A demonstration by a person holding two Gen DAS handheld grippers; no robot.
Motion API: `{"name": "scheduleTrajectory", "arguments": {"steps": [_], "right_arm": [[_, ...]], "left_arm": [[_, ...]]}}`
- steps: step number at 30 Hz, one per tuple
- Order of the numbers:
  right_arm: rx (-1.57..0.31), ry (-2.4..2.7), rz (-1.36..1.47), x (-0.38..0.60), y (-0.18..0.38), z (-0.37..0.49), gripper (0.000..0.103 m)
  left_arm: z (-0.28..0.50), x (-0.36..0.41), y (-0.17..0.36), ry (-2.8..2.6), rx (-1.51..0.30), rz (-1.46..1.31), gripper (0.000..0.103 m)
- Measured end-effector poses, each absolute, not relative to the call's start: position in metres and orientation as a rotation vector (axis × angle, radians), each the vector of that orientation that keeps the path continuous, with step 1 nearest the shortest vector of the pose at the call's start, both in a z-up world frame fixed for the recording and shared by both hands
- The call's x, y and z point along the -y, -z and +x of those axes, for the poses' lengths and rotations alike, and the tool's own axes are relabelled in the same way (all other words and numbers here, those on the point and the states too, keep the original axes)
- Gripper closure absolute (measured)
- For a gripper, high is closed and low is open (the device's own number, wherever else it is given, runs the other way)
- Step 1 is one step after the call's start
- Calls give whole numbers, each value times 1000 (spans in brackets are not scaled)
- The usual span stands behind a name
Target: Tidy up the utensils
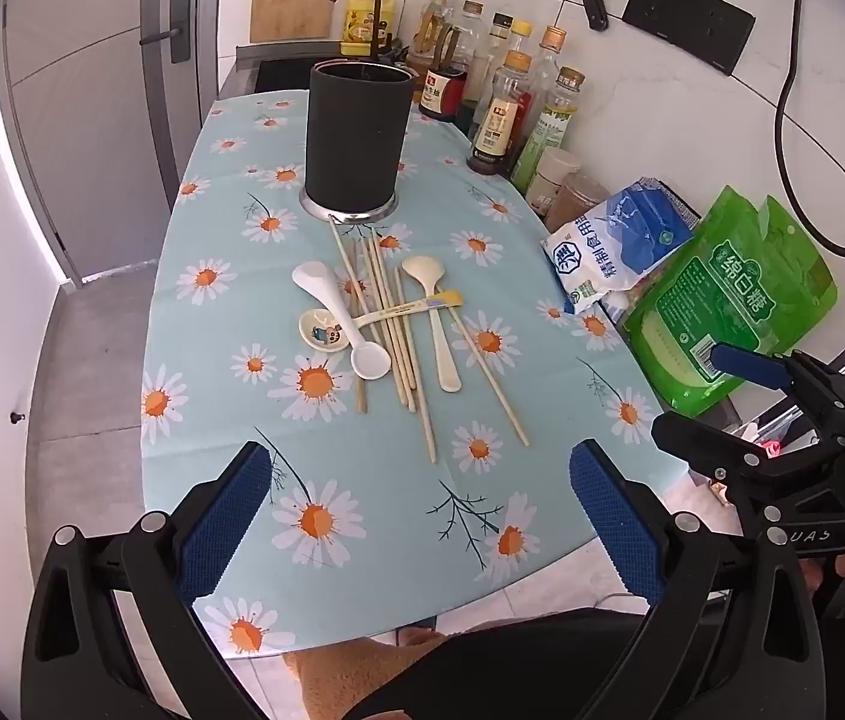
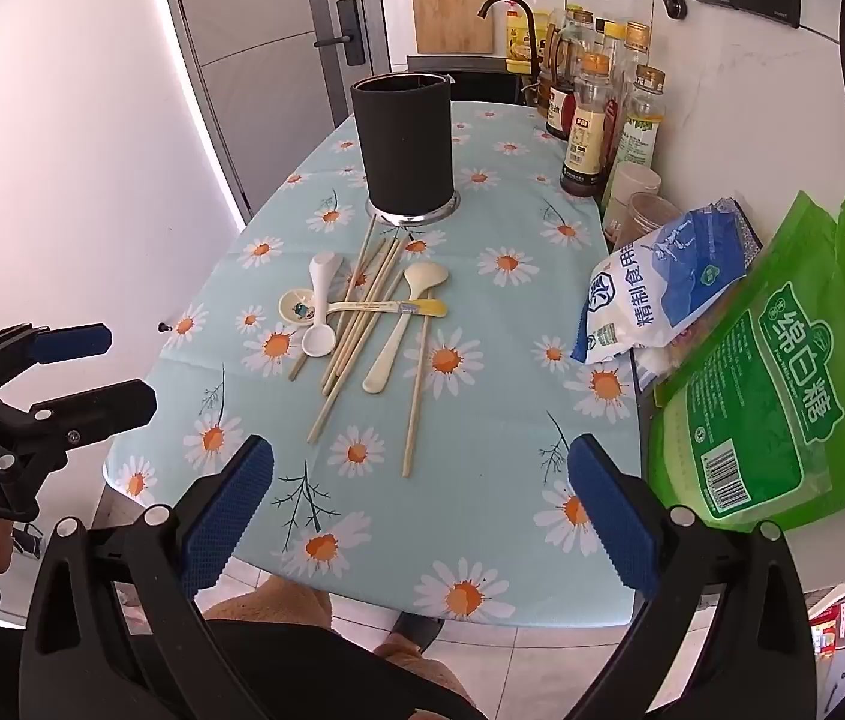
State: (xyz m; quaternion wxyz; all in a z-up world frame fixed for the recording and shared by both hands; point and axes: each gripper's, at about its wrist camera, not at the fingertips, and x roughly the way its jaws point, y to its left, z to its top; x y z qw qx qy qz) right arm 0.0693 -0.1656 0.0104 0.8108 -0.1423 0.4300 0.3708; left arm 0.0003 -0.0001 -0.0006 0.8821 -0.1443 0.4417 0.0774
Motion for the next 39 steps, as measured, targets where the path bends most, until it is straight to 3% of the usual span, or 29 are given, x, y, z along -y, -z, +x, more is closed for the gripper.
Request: {"name": "scheduleTrajectory", "arguments": {"steps": [39], "right_arm": [[-929,-801,-333,163,-10,71,6]], "left_arm": [[0,-1,3,-157,-938,-309,6]]}}
